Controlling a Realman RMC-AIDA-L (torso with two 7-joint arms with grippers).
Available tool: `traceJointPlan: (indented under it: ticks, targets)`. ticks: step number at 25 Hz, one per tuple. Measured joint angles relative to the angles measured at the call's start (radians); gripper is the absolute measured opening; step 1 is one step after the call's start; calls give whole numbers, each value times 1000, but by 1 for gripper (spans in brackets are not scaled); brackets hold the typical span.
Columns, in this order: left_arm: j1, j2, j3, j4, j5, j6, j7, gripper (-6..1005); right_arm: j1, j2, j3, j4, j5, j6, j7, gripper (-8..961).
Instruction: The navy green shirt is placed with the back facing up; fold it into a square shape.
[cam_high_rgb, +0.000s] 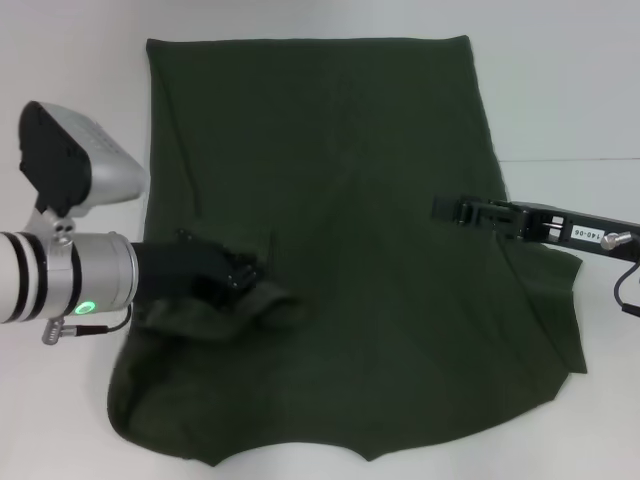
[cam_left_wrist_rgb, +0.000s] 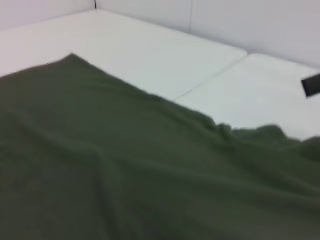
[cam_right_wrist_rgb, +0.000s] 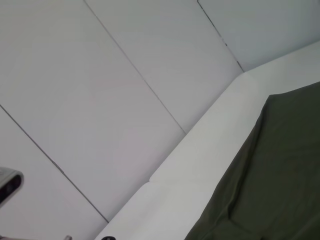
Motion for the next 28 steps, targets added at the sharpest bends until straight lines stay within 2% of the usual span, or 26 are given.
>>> traceJointPlan:
  ticks: [6,10,14,18,20,21,24,28]
  targets:
    - [11,1,-14,4,-126,12,16,158,-8,-4,17,1,0,0,0,899]
    - [19,0,-18,2,-198,13,37,222,-15,-24,23,4,-2,7,17,899]
    - [31,0,-17,-5,-259,30,80,404,-23,-57,21,4,-22,25,92,899]
    - [42,1,-19,-32,-315,112,174,565,-28,-101,23,-1,-109,46,211,899]
    - [46,1,-19,-63,-343,144,237,642,-31,-113,23,-2,-143,52,248,899]
    - [47,1,-19,-76,-353,154,259,680,-33,-119,23,-2,-164,53,268,899]
    - [49,3,-20,-149,-408,196,368,883,-44,-131,23,-3,-215,58,313,900]
    - [49,3,-21,-233,-461,234,510,945,-67,-138,24,-3,-253,82,349,900]
